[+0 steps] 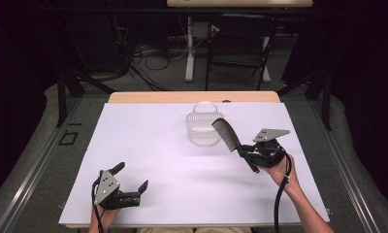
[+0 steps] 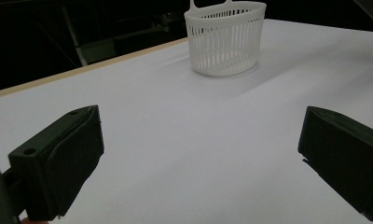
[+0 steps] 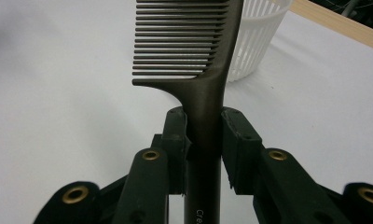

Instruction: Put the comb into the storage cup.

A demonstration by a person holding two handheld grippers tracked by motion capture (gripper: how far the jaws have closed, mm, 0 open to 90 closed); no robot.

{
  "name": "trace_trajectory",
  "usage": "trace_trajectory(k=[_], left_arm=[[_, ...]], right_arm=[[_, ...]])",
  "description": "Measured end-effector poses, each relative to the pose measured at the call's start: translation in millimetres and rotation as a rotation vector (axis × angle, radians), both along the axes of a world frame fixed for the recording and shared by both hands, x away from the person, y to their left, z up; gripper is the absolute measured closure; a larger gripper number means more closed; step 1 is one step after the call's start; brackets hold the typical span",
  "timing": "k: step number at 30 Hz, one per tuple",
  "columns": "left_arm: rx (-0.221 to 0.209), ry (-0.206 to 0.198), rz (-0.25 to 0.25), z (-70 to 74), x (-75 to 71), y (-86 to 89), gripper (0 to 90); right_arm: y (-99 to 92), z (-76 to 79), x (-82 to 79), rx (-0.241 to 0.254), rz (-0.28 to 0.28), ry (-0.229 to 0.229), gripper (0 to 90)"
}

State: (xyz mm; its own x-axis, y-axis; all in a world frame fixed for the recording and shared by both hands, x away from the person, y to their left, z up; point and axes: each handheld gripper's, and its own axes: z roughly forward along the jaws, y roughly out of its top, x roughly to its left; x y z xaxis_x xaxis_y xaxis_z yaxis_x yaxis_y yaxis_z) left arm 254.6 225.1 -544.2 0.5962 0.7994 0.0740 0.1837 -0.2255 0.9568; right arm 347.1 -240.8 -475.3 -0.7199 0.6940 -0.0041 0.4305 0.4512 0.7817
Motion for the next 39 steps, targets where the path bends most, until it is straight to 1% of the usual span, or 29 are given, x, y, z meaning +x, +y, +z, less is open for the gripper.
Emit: trace_trajectory(k=[7,18,28,39], left_arm=[[-0.003,0.004,0.001,-0.5,1.0,0.4,0.3],[-0.003,0.004,0.001,-0.3,0.6,0.4,0.3],[-0.001,0.003,0.0,-0.2,1.2,0.3,0.3],[0.0,0.003,0.001,-0.1,1.3,0.5,0.3]], right_arm=[[0.3,3.0,1.5,0.005,-0.001,-0.014,72.6],[7.7,9.6,7.4,0.007,0.004,-0.036,72.6],[9.0,13.5,14.0,0.029,-0.001,-0.056,72.6],[13.5,18.4,19.7,0.046,0.001,-0.067,72.6]])
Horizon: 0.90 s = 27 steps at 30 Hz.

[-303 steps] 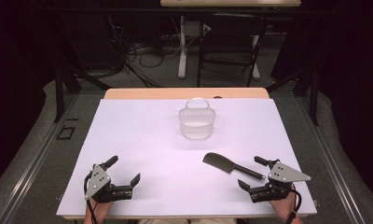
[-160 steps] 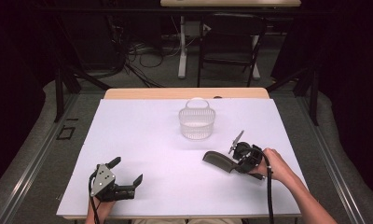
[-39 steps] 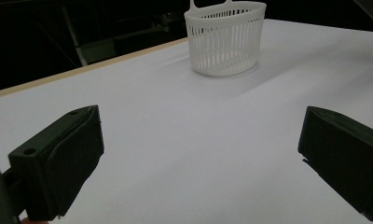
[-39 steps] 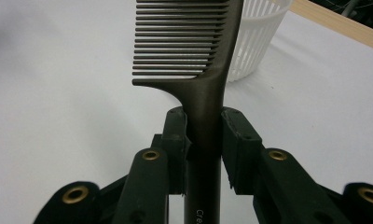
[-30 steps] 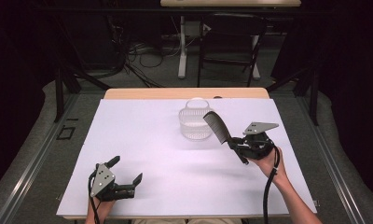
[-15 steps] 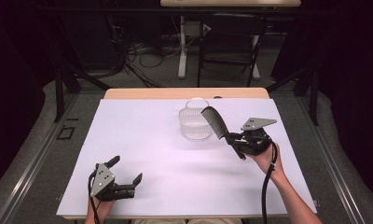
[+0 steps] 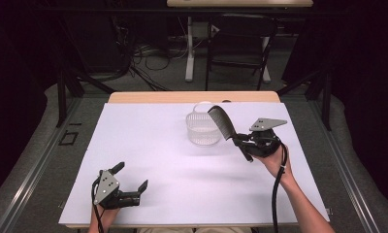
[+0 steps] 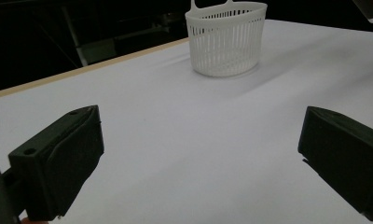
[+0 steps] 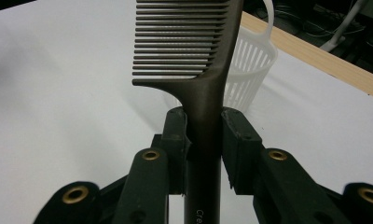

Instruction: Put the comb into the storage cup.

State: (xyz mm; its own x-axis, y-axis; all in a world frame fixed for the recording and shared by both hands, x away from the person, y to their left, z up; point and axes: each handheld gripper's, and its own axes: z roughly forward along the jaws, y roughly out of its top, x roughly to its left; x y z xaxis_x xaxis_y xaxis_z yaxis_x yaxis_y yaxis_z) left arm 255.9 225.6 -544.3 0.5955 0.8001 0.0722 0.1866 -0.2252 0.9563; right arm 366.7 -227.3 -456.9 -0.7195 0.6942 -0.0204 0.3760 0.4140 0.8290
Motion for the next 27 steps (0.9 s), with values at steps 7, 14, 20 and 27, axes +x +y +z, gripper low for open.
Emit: trace_trajectory(k=[7,14,20,27], left_arm=[[0.0,-0.002,-0.002,0.1,0.0,-0.2,0.3],[0.001,-0.002,-0.002,0.1,0.1,-0.2,0.3],[0.009,0.0,0.001,-0.1,0.3,-0.3,0.3],[0.005,-0.001,0.0,0.1,0.0,-0.1,0.3]], right_arm=[[1.9,1.4,3.8,0.006,0.001,-0.005,72.6],[3.1,3.8,6.4,0.011,0.0,-0.013,72.6],[4.9,5.5,9.3,0.014,-0.002,-0.017,72.6],[8.0,7.6,13.7,0.013,-0.006,-0.028,72.6]])
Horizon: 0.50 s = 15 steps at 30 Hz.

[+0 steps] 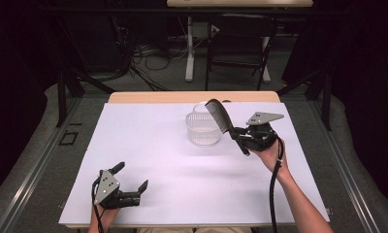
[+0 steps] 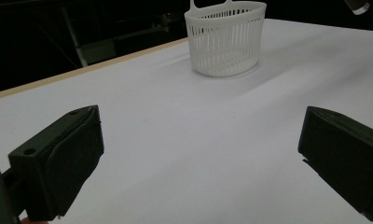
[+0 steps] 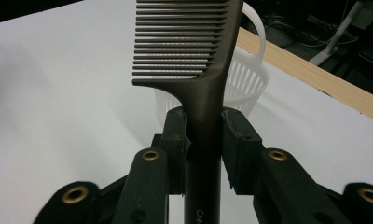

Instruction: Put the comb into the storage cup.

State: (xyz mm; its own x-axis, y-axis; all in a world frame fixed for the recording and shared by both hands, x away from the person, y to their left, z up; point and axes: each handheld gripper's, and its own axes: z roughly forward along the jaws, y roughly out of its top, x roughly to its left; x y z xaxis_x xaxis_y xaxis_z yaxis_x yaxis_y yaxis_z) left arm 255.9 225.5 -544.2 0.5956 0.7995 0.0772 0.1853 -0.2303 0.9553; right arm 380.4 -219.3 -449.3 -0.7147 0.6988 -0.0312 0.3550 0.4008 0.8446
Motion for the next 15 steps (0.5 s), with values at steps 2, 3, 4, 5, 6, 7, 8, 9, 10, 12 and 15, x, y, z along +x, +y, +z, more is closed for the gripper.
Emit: trace_trajectory(k=[2,3,4,5,6,7,8,9,10,12,15], left_arm=[[0.001,-0.002,0.001,0.2,0.0,0.3,0.3],[0.0,-0.004,0.002,0.4,-0.1,0.5,0.3],[-0.003,-0.003,0.003,0.4,-0.1,0.7,0.3],[-0.003,-0.003,0.003,0.4,-0.1,0.7,0.3],[-0.001,-0.002,0.002,0.2,0.1,0.7,0.3],[-0.001,-0.002,0.002,0.2,0.1,0.7,0.3],[0.002,-0.002,0.001,0.3,0.2,0.6,0.3],[0.002,-0.002,0.001,0.3,0.2,0.6,0.3],[0.002,-0.003,0.0,0.3,0.2,0.6,0.3],[0.004,-0.005,0.0,0.5,0.1,0.8,0.3],[0.003,-0.005,0.002,0.5,-0.1,0.8,0.3]], right_arm=[[0.5,-0.2,1.1,0.003,-0.002,-0.001,72.6],[0.5,-0.2,1.1,0.003,-0.002,-0.001,72.6],[1.2,-0.4,2.0,0.004,-0.002,-0.004,72.6],[1.2,-0.4,2.0,0.004,-0.002,-0.004,72.6],[1.4,0.2,2.6,0.009,-0.003,-0.006,72.6],[1.4,0.2,2.6,0.009,-0.003,-0.006,72.6],[1.4,1.3,3.6,0.016,-0.005,-0.012,72.6],[1.4,1.3,3.6,0.016,-0.005,-0.012,72.6],[1.6,2.8,4.7,0.02,-0.008,-0.014,72.6],[2.6,3.8,5.7,0.021,-0.009,-0.016,72.6],[3.6,3.9,7.1,0.02,-0.006,-0.021,72.6]])
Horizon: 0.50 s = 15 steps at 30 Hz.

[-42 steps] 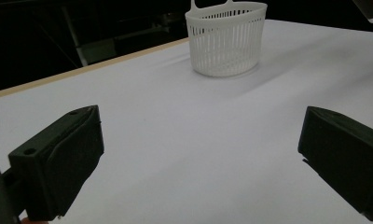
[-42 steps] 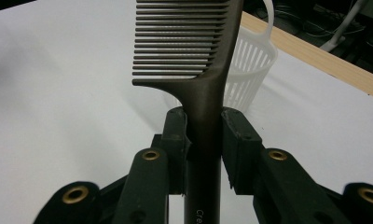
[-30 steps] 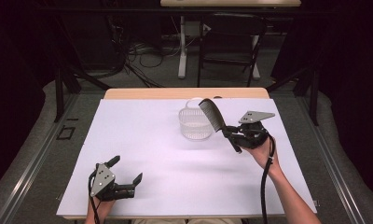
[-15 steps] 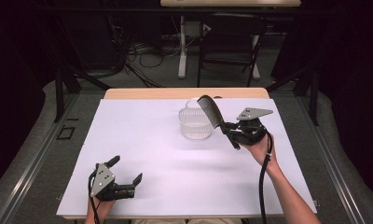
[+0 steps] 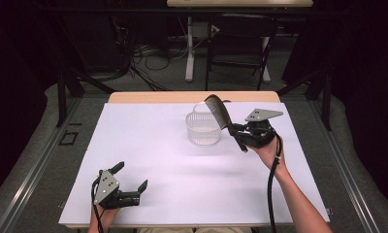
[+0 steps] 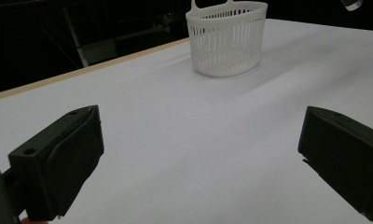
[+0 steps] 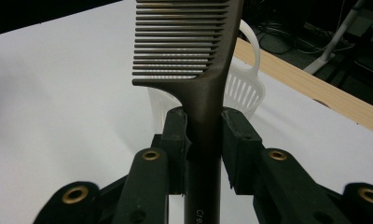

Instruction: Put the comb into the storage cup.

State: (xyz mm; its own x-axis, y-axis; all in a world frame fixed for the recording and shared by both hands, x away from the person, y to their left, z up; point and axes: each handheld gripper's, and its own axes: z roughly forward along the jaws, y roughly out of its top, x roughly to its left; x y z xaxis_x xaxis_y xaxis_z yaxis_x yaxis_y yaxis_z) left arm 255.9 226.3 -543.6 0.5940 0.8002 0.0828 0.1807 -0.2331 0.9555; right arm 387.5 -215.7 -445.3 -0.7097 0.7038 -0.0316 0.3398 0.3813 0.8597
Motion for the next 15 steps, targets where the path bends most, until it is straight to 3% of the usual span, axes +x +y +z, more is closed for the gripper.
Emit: trace_trajectory(k=[15], left_arm=[[-0.004,-0.001,0.002,0.0,0.2,0.3,0.3]], right_arm=[[12.4,3.2,9.5,0.015,0.011,-0.01,72.5]])
